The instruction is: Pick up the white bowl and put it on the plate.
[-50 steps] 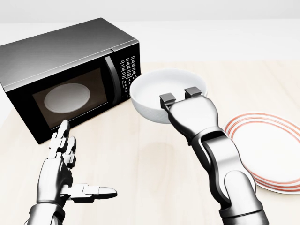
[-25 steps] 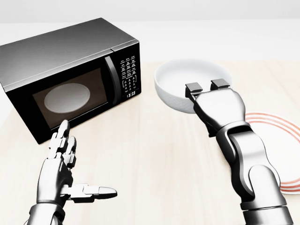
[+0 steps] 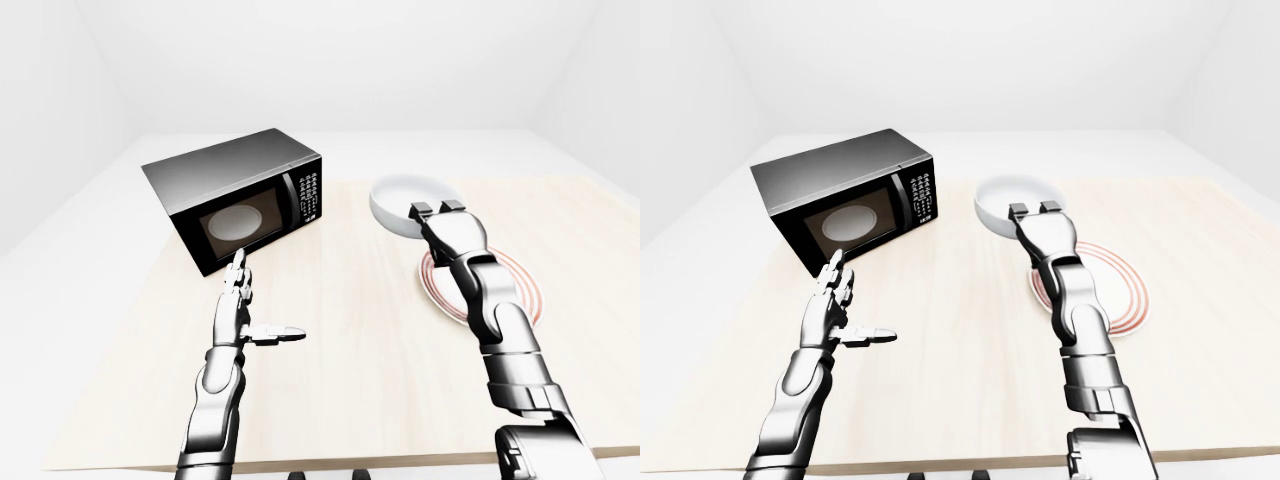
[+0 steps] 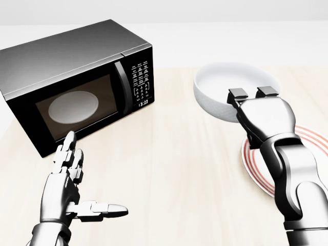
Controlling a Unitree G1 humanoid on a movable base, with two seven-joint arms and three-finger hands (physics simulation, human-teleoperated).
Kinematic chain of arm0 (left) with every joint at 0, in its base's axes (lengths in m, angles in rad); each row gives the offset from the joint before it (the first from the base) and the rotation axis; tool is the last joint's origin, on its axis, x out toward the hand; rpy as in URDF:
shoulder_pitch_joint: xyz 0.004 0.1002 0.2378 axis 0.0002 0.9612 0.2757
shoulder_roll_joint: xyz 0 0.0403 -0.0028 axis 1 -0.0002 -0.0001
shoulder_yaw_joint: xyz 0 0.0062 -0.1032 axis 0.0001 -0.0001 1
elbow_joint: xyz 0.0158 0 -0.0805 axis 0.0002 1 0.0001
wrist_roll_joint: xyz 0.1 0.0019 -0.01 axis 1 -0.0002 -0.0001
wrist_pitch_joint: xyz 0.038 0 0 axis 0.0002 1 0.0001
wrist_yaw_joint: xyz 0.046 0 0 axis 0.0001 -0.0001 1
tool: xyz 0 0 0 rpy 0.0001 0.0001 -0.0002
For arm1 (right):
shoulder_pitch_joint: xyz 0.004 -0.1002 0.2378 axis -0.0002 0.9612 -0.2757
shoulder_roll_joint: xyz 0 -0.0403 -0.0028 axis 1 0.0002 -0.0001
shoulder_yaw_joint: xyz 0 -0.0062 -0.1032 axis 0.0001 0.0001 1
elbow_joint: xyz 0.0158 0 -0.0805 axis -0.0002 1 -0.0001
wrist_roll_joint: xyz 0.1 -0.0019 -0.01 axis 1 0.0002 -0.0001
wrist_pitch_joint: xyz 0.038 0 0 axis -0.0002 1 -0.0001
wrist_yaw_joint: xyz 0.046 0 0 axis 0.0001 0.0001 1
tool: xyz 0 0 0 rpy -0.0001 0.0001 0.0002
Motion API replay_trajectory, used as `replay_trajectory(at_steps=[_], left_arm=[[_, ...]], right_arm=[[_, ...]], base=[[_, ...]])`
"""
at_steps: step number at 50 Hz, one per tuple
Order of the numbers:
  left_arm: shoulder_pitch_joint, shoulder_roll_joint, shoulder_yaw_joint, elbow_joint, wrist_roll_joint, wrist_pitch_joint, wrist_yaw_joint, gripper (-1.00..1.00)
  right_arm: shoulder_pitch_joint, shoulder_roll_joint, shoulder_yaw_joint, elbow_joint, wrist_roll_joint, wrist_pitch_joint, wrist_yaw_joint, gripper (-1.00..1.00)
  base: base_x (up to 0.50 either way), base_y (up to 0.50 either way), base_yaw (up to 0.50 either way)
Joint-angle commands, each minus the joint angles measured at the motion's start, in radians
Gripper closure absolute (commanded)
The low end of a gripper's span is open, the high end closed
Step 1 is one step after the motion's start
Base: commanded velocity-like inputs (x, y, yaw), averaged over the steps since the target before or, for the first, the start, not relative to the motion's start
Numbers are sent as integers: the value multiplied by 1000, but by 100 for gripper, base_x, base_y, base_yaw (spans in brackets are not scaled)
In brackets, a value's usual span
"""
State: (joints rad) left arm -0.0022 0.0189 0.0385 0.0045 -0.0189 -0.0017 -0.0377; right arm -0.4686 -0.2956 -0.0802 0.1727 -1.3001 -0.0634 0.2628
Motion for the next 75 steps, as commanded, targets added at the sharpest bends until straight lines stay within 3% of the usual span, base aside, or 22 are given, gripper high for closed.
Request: replay_trajectory(at_steps=[1, 39, 75], left_arm=[[0, 0, 0, 0, 0, 0, 0, -100], [0, 0, 0, 0, 0, 0, 0, -100], [0, 0, 0, 0, 0, 0, 0, -100]], right_arm=[[7, -34, -26, 10, 139, 14, -26, 100], [134, -143, -138, 70, 251, -3, -113, 100], [172, -193, -184, 112, 291, -11, -141, 100]], base=[[0, 0, 0], [0, 0, 0], [0, 0, 0]])
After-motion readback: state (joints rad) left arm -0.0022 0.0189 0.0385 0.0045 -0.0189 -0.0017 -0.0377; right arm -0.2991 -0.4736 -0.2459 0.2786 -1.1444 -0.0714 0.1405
